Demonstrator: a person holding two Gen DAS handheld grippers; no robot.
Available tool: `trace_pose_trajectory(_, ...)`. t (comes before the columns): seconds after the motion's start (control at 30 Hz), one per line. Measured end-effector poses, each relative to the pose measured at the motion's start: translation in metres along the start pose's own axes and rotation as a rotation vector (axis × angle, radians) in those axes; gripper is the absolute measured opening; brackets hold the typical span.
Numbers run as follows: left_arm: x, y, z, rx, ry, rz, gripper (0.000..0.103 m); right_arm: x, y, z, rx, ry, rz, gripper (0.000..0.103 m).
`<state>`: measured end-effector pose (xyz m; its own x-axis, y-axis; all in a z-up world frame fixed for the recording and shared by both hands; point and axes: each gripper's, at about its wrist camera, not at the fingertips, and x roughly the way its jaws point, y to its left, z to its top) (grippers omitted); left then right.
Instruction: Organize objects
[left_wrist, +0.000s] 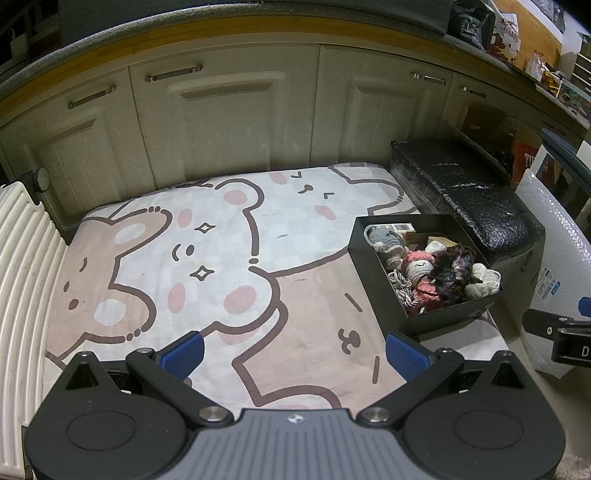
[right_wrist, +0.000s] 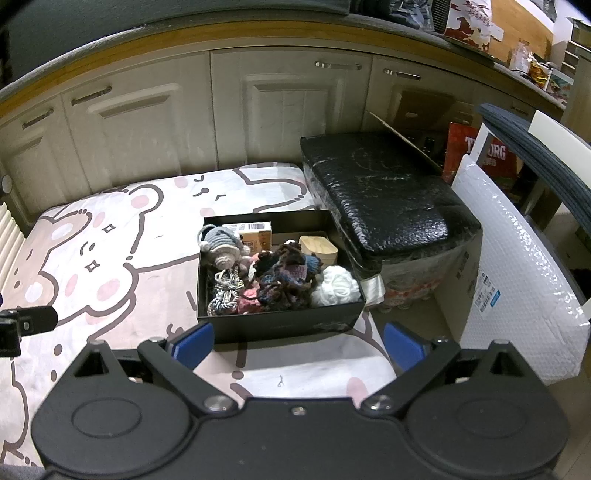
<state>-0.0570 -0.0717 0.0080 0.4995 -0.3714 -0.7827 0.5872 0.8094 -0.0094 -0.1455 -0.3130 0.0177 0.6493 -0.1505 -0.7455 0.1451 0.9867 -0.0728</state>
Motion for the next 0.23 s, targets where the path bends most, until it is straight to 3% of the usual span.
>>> trace_pose_trajectory(0.23,0.0001,-0.0031,-0.0005,0.007,0.001,-0.002,0.103,0.0002,-0.0008,-0.0013,0.002,-0.001,0.001,0.100)
